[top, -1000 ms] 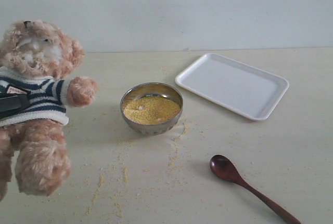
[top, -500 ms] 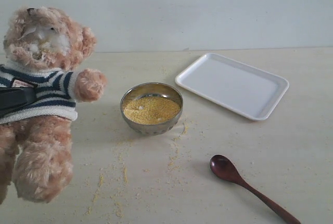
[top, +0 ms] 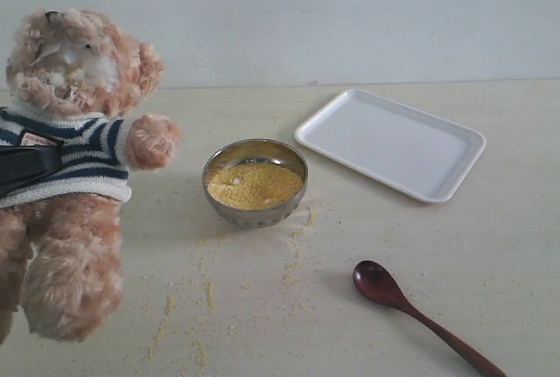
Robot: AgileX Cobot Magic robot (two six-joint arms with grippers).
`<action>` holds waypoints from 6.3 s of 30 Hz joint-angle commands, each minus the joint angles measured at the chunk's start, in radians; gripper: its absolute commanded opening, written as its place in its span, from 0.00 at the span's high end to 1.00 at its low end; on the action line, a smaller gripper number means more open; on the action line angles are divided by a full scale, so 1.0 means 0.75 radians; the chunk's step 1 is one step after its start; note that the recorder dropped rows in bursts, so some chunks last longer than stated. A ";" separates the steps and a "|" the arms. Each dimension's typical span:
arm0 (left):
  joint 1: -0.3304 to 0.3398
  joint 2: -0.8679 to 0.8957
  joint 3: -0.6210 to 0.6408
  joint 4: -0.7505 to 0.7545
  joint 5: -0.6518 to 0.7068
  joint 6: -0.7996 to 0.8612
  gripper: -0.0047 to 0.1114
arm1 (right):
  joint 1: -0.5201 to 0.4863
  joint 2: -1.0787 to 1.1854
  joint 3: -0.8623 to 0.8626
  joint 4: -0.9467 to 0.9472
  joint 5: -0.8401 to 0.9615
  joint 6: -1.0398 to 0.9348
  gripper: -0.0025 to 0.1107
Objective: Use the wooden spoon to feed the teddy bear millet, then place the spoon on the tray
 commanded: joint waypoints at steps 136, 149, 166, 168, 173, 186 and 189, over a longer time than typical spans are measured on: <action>0.000 -0.004 0.005 0.038 -0.016 0.070 0.92 | 0.293 1.689 -0.716 0.411 0.617 -1.648 0.98; 0.000 -0.004 0.005 0.049 -0.016 0.075 0.92 | 0.358 1.713 -0.716 0.184 0.848 -0.518 0.98; 0.000 -0.004 0.005 0.103 -0.011 0.047 0.92 | 0.306 1.494 -0.335 0.248 -0.173 -0.516 0.98; 0.000 -0.004 0.005 0.100 -0.011 0.047 0.92 | 0.306 1.486 -0.352 0.190 -0.012 -0.794 0.98; 0.000 -0.004 0.005 0.081 -0.017 0.047 0.92 | 0.325 1.486 -0.380 -0.089 0.427 -1.083 0.98; 0.000 -0.004 0.005 0.105 -0.016 0.070 0.92 | 0.866 1.483 -0.372 -0.071 0.827 -1.029 0.63; 0.000 -0.004 0.005 0.105 -0.016 0.070 0.92 | 0.866 1.483 -0.372 -0.062 0.808 -0.817 0.48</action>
